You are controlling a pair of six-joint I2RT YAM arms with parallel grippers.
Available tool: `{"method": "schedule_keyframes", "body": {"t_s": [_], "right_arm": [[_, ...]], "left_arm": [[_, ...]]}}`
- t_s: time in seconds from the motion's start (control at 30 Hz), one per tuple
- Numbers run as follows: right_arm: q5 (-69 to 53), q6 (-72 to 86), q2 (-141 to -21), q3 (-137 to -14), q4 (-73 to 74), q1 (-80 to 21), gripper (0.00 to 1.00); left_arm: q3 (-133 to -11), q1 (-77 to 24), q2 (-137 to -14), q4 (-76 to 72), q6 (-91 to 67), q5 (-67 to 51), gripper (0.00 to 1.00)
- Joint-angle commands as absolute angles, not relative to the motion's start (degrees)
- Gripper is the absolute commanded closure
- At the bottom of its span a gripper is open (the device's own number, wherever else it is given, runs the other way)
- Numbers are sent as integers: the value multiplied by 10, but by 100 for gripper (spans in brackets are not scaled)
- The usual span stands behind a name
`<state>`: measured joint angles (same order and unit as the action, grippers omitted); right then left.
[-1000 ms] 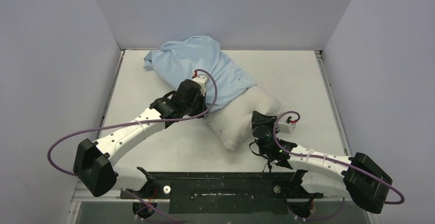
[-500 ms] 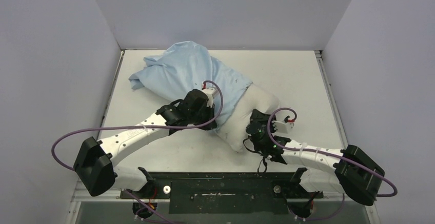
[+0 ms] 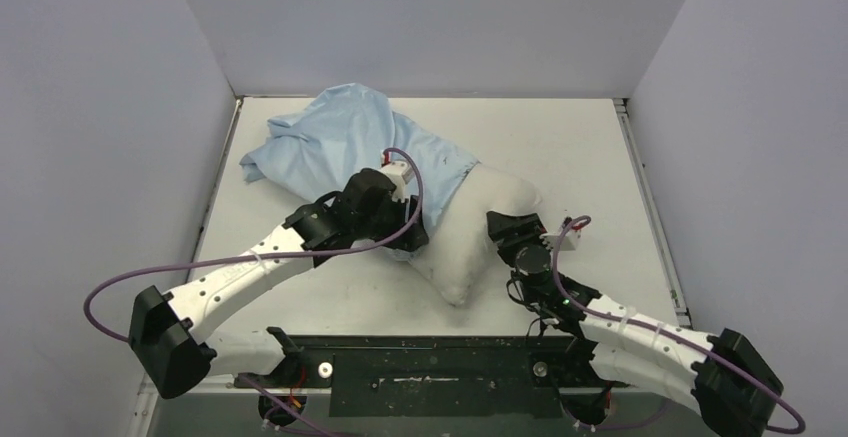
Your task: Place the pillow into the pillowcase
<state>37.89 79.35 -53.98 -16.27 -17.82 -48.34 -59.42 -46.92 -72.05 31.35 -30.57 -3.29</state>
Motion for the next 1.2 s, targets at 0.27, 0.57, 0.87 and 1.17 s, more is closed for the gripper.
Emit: {"method": "schedule_keyframes", "body": {"t_s": [0.27, 0.57, 0.87, 1.17], "right_arm": [[145, 692, -333, -150, -35, -447, 11], [104, 704, -411, -157, -88, -447, 2], [177, 712, -395, -170, 15, -436, 0], [136, 692, -330, -117, -88, -417, 2]], "left_arm": [[-794, -478, -767, 291, -202, 107, 39], [-839, -480, -872, 227, -138, 139, 34], [-871, -486, -979, 160, -114, 143, 29], [-942, -487, -1037, 157, -106, 101, 82]]}}
